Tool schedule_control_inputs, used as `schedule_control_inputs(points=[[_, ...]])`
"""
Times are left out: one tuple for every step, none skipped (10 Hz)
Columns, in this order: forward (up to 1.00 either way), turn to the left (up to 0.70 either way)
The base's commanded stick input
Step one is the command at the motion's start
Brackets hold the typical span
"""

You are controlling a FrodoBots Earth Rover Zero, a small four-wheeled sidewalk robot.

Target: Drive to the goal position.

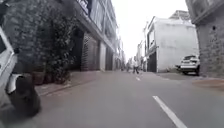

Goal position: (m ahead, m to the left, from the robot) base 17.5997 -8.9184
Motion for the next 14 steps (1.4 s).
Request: schedule_control_inputs(points=[[1.0,0.0],[1.0,0.0],[1.0,0.0],[1.0,0.0],[1.0,0.0],[1.0,0.0],[1.0,0.0],[1.0,0.0],[1.0,0.0],[1.0,0.0],[1.0,-0.06],[1.0,-0.2],[1.0,-0.4],[1.0,-0.28]])
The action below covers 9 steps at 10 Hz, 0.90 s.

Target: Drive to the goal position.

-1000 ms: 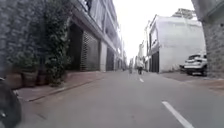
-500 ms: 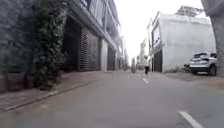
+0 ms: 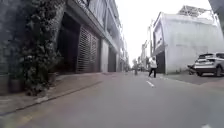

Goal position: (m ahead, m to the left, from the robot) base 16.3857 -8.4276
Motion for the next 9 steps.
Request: schedule_control_inputs(points=[[1.0,0.0],[1.0,0.0],[1.0,0.0],[1.0,0.0],[1.0,0.0],[1.0,0.0],[1.0,0.0],[1.0,0.0],[1.0,0.0]])
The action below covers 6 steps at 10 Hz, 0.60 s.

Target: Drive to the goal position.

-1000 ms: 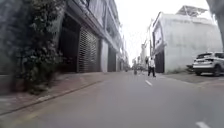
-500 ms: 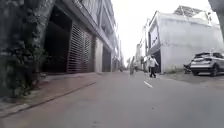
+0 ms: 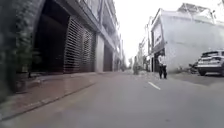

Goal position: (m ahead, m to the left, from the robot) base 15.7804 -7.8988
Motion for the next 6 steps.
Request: schedule_control_inputs(points=[[1.0,0.0],[1.0,0.0],[1.0,0.0],[1.0,0.0],[1.0,0.0],[1.0,0.0]])
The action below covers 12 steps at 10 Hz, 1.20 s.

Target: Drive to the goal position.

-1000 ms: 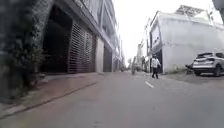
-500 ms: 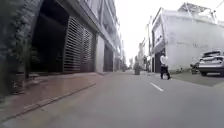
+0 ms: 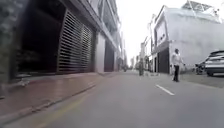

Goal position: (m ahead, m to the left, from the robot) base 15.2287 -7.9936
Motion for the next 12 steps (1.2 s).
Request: schedule_control_inputs(points=[[1.0,0.0],[1.0,-0.05],[1.0,-0.23],[1.0,-0.4],[1.0,-0.4],[1.0,-0.4],[1.0,-0.38],[1.0,-0.34],[1.0,0.0],[1.0,0.0],[1.0,0.0],[1.0,0.0]])
